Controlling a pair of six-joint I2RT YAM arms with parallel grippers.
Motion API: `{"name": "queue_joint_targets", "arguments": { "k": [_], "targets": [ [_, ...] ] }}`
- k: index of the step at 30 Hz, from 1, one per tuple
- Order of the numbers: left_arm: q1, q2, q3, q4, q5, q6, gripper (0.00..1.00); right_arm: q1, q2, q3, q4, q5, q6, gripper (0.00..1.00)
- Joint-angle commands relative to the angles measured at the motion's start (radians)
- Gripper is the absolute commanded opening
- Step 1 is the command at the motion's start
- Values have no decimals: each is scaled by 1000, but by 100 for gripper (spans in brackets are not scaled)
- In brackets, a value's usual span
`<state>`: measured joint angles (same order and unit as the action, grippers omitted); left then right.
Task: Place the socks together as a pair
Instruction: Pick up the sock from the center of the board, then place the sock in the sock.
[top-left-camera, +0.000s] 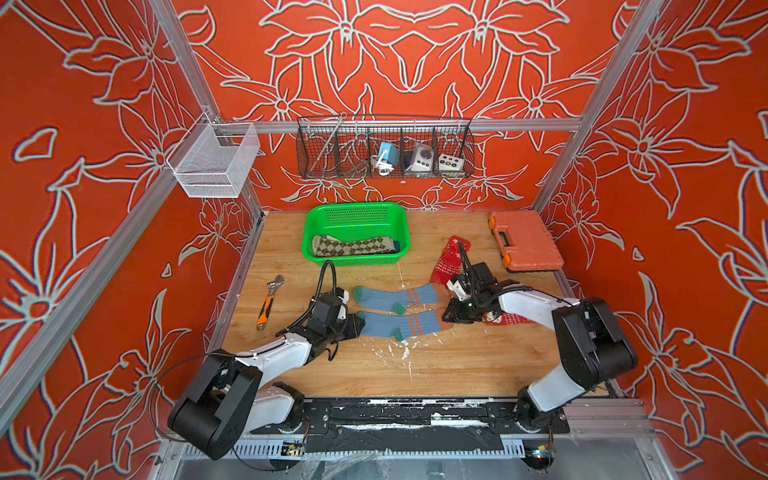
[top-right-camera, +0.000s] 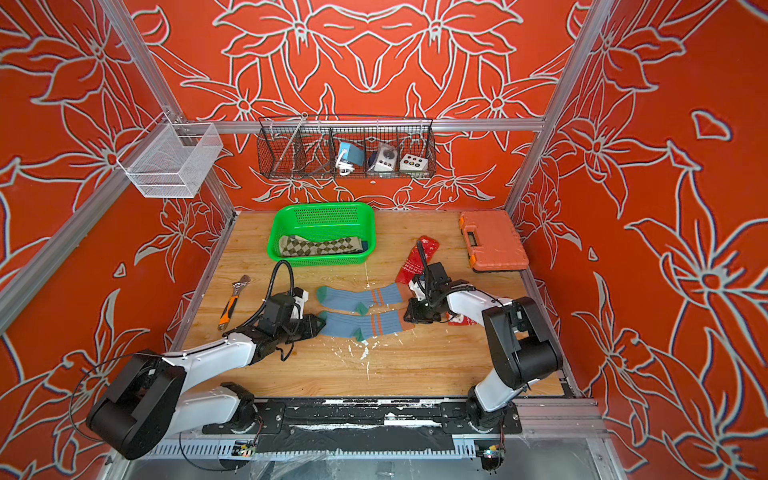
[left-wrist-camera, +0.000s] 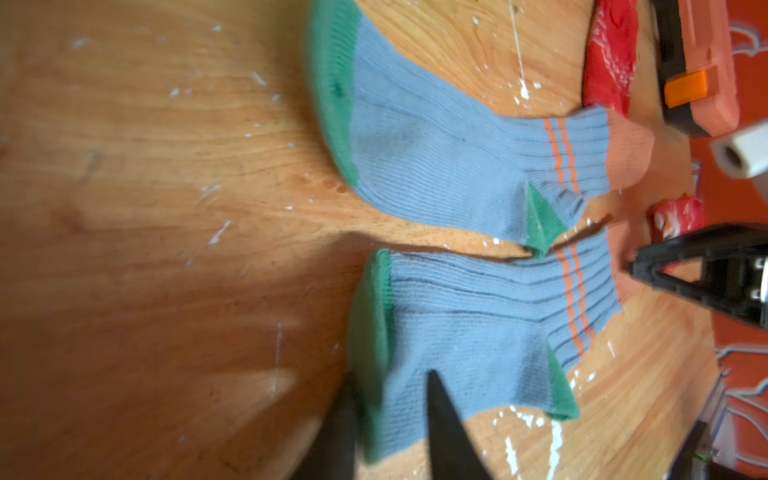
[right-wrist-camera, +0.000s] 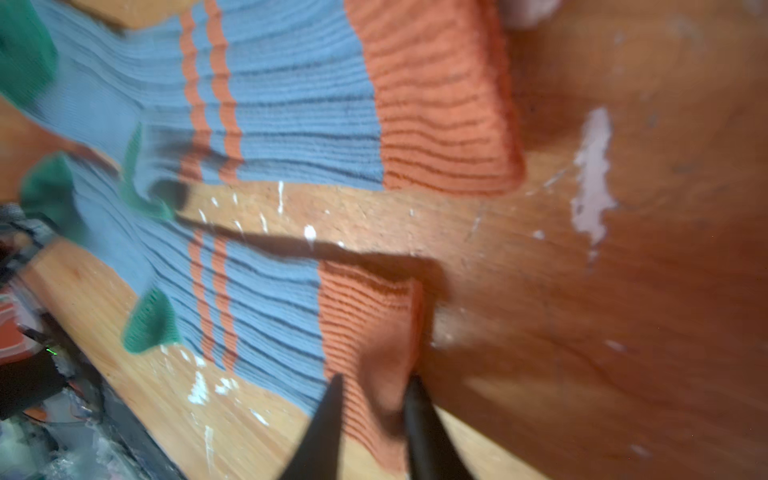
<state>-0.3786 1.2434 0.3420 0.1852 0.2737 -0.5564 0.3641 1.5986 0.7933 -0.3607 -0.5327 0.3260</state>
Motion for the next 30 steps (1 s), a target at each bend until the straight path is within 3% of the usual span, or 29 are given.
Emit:
{"name": "queue_joint_targets", "arguments": {
  "k": [1,3,9,13,21,30],
  "targets": [
    [-12,11,1,16,38,12,8,12,14,-23,33,-48,10,0],
    [-18,-23,12,-12,47,7,0,12,-21,-22,14,-67,9,0],
    [-22,-196,122,-101,60,-36,0,11,-202,105,-164,-62,-13,0],
    [-18,-194,264,-174,5,-15,0,8,-241,248,-242,-23,-24,0],
    [0,-27,383,-173,-97,51,0,-14,-57,483,-288,-27,-65,0],
    [26,71,392,-188,-107,81,0,-23,79,495,-241,-66,-70,0]
  ]
}}
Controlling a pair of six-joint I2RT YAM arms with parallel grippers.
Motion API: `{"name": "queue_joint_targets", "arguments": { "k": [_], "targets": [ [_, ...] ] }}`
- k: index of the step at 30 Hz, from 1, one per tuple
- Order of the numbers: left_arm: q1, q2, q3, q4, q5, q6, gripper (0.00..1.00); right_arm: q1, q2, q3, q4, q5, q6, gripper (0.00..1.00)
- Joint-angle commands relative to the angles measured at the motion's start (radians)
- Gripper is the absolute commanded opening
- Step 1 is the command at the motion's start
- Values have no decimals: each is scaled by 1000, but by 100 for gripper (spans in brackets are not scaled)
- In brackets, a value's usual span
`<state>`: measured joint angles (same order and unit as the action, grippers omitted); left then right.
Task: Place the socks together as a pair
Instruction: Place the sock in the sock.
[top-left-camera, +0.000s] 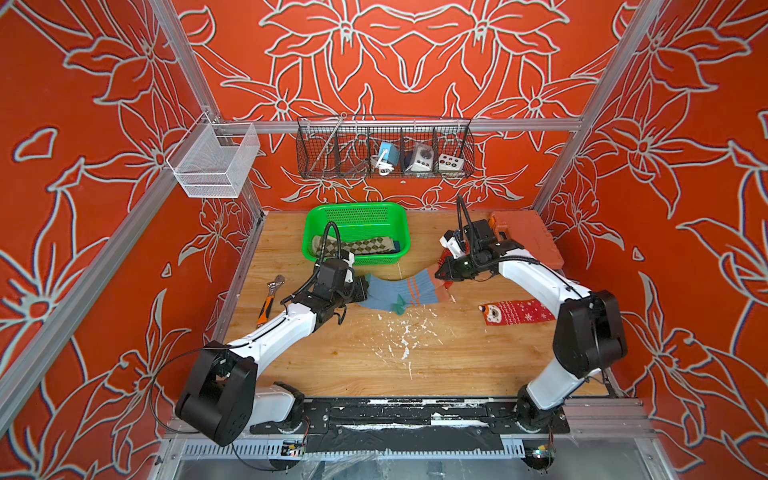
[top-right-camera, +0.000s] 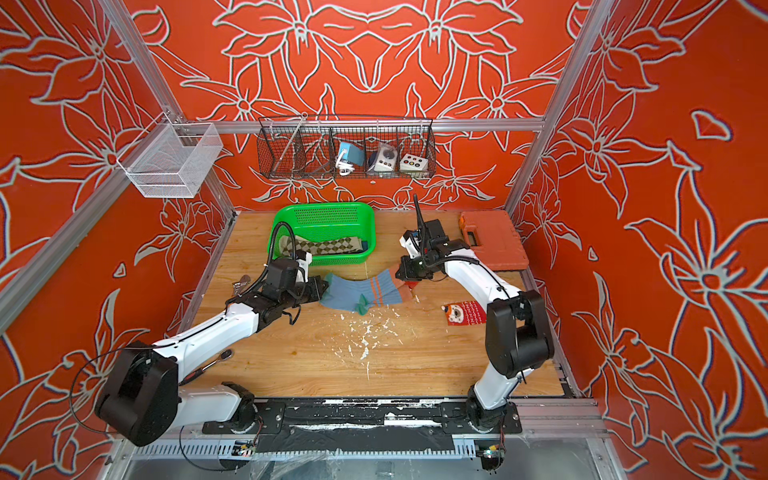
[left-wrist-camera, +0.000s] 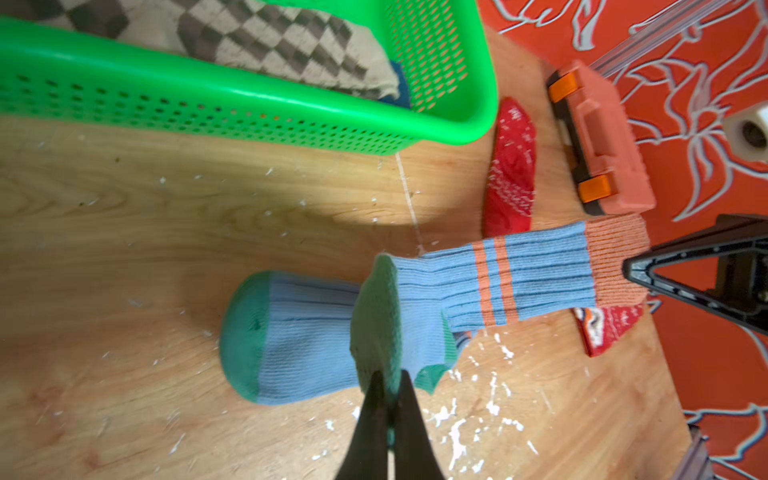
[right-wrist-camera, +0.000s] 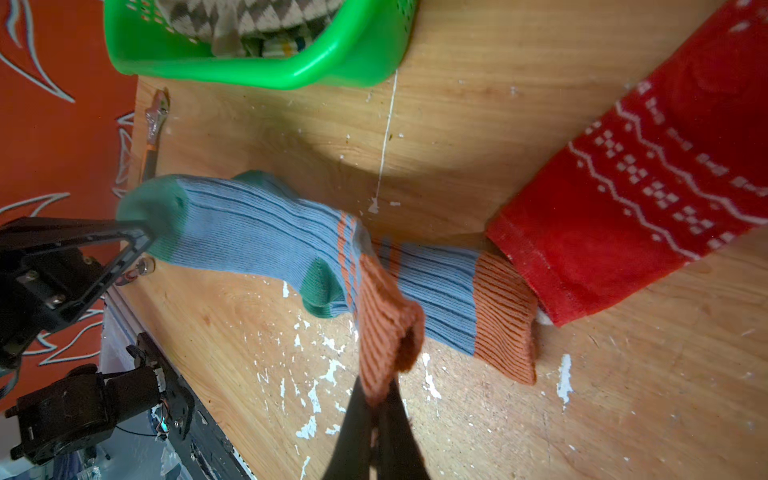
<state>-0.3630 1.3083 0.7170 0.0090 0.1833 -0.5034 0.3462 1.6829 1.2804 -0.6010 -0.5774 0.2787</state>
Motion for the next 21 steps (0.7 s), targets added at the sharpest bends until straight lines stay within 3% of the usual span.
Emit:
{"name": "queue_joint_targets", "arguments": {
  "k": [1,13,21],
  "targets": [
    [14,8,15,-12,-17,30,0,-6,-4,3,1,-21,-25,0],
    [26,-163,29,-76,53,-2,0,-7,-119,-31,-20,-63,-16,0],
    [27,-129,15,-48,52,-13,0,-8,-103,-58,-25,-64,-28,0]
  ]
}}
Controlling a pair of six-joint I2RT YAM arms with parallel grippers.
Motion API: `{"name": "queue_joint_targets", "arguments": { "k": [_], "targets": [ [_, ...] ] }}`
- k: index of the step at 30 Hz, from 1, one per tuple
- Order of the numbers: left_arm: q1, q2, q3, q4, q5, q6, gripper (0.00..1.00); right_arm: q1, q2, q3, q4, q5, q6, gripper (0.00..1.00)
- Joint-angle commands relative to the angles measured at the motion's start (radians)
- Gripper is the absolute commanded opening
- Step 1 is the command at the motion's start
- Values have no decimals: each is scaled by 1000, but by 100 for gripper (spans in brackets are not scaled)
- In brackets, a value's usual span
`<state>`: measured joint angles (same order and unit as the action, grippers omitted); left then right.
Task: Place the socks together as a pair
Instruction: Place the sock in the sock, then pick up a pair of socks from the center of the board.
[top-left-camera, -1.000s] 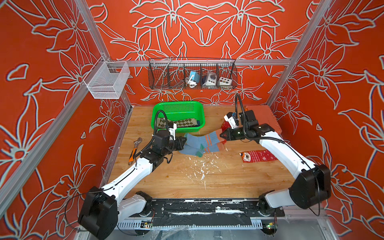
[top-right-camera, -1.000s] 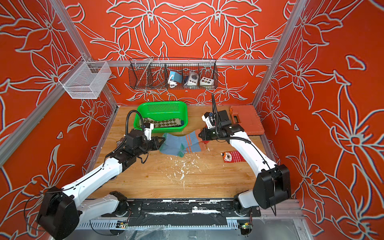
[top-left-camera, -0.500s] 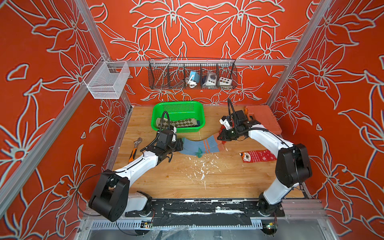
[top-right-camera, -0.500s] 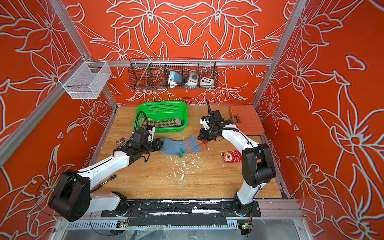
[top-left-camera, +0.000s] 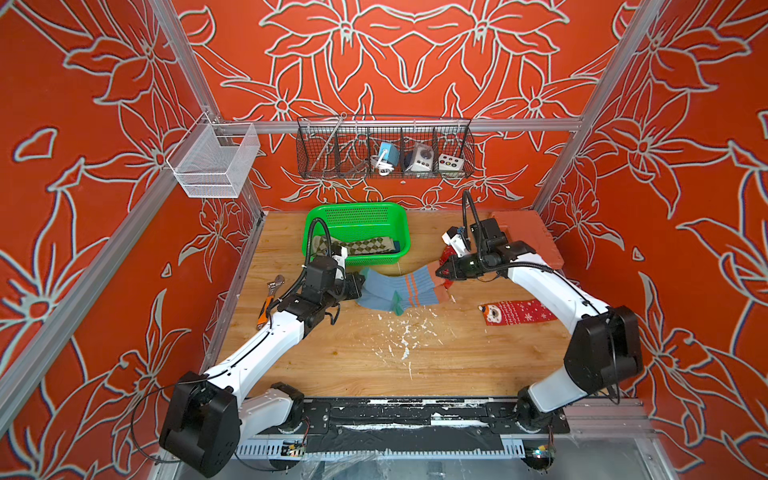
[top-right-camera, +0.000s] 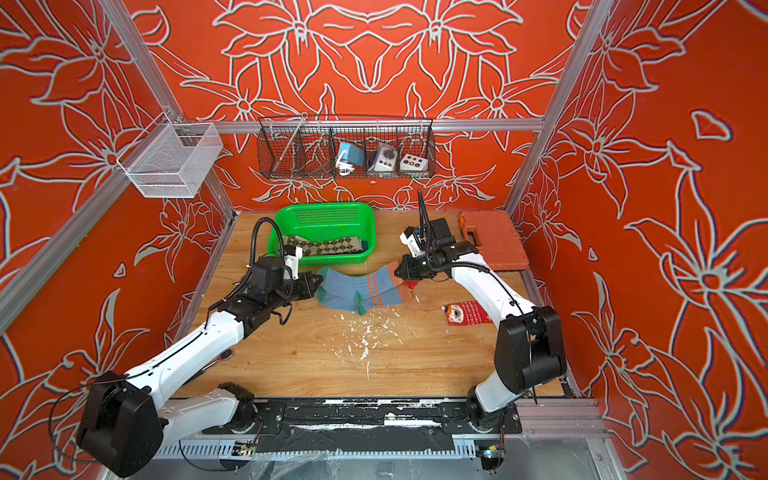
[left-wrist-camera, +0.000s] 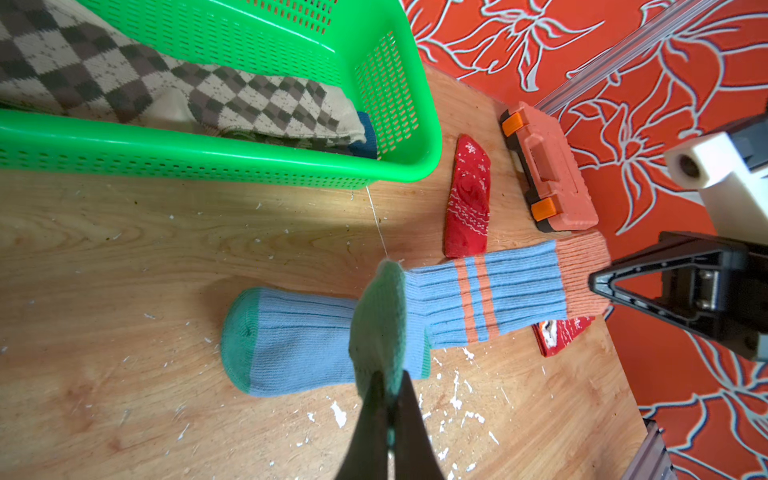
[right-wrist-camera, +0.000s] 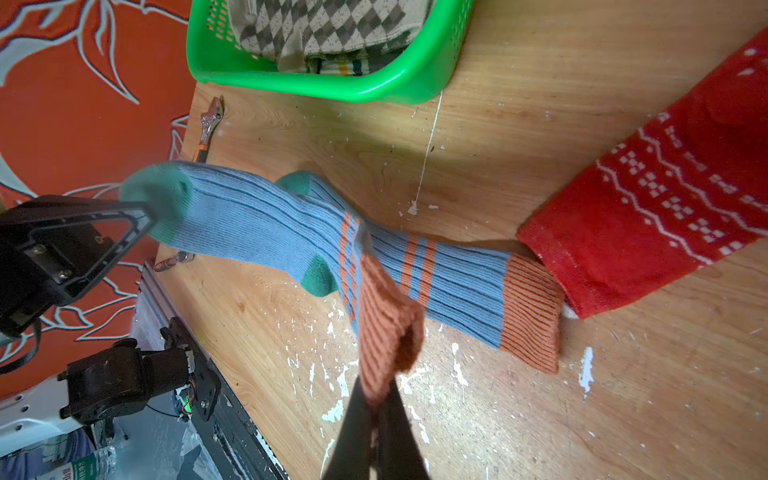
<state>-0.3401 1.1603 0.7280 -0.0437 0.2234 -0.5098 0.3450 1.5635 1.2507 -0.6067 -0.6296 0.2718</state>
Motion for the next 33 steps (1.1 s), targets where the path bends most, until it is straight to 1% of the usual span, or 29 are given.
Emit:
{"name": "queue_joint_targets", "arguments": {
  "k": [1,8,12,16,23,24,27,29,33],
  "targets": [
    [4,27,3,7,11,-5,0,-8,23,-34,-15,-12,-21,0],
    [13,67,-14,31,11,-2,0,-20,70,-59,9,-12,-26,0],
    [28,113,-29,57,23,3,0,-36,98,-66,26,-9,-26,0],
    [42,187,-39,91,44,7,0,-48,141,-65,40,21,-25,0],
    [50,289,-38,113,30,27,0,-58,196,-50,53,109,-23,0],
    [50,298,-39,115,26,29,1,-59,200,-51,56,111,-22,2],
    [51,312,-39,107,9,39,10,-59,214,-59,66,120,-21,22],
    [50,302,-41,93,-19,46,18,-60,217,-67,69,148,-20,31],
    [50,261,-54,68,-86,61,34,-60,205,-90,77,199,-16,38]
  ]
}}
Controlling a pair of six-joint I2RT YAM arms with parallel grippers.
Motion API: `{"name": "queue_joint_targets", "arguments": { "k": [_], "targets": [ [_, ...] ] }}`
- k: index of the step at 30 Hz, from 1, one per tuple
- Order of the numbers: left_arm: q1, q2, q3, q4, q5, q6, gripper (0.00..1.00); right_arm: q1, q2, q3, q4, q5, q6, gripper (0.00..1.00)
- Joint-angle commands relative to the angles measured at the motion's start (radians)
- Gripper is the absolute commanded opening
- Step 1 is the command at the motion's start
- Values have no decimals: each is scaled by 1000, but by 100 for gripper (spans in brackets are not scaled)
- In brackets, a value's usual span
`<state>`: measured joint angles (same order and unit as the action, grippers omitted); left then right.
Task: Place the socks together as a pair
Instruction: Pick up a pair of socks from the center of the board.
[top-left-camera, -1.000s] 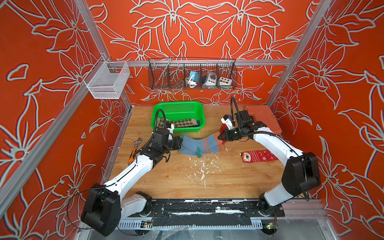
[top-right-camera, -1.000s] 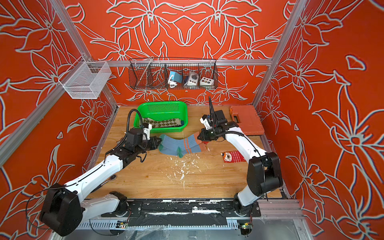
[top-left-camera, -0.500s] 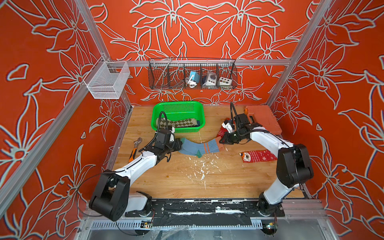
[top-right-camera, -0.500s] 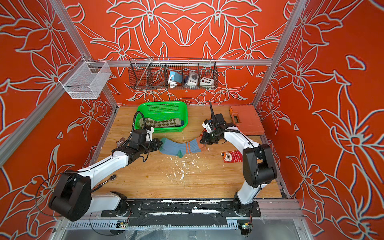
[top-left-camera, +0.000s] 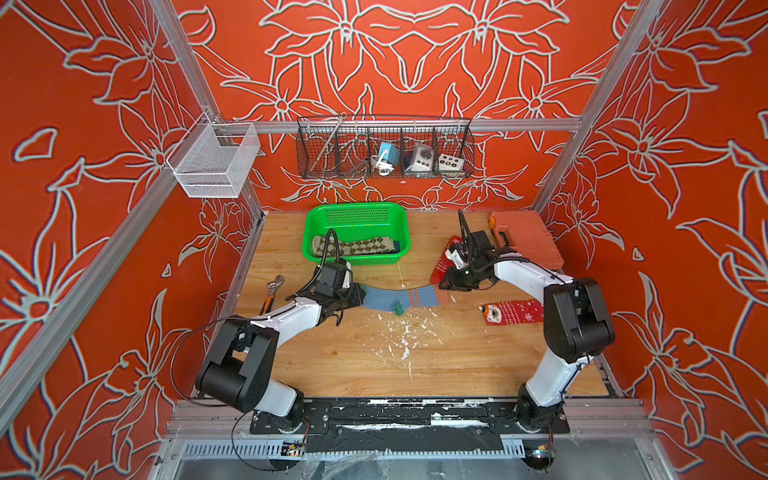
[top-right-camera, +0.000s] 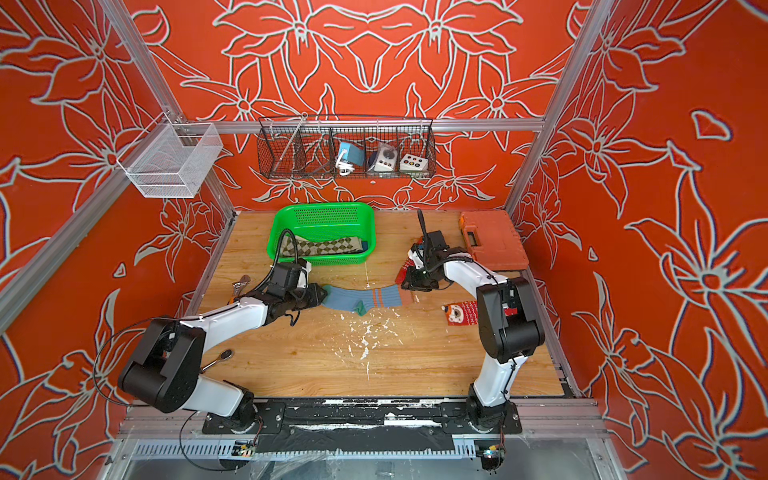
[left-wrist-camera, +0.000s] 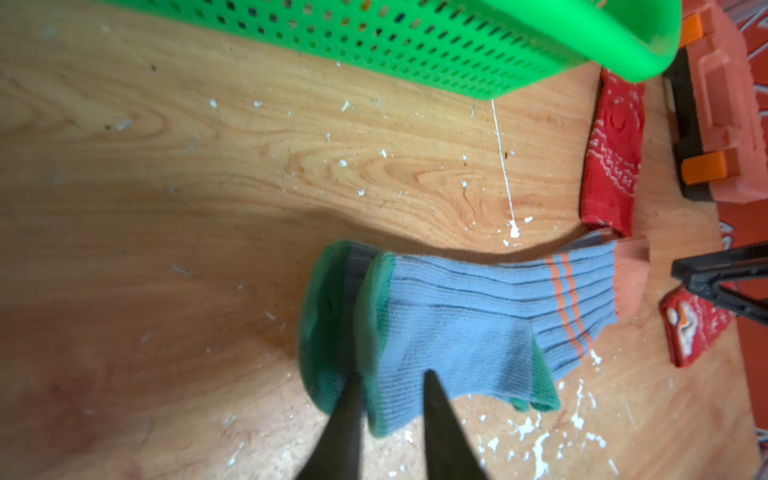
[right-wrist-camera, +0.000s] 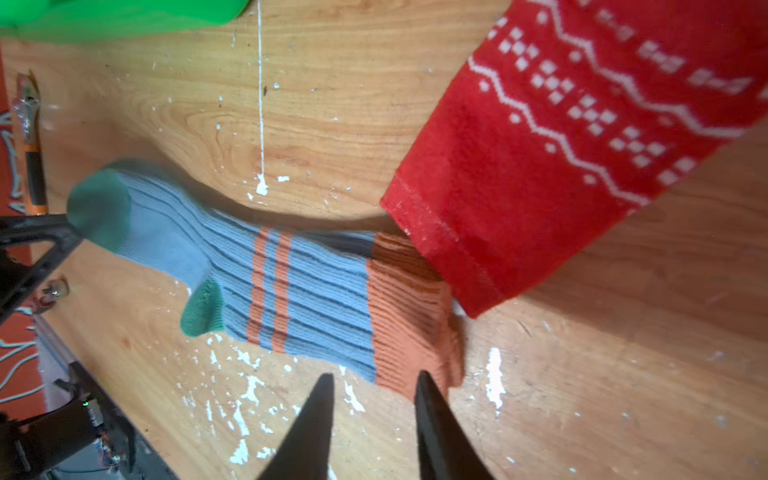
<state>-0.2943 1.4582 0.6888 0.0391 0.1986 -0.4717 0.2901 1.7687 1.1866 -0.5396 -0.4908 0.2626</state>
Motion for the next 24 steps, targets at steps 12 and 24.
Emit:
{"name": "queue_joint_targets", "arguments": {
  "k": [12,24],
  "targets": [
    [4,29,-34,26,-30,32,47,-3,38,-57,55,74,-5,55],
    [4,98,-12,71,25,33,19,-5,78,-60,129,-74,26,0]
  ]
}}
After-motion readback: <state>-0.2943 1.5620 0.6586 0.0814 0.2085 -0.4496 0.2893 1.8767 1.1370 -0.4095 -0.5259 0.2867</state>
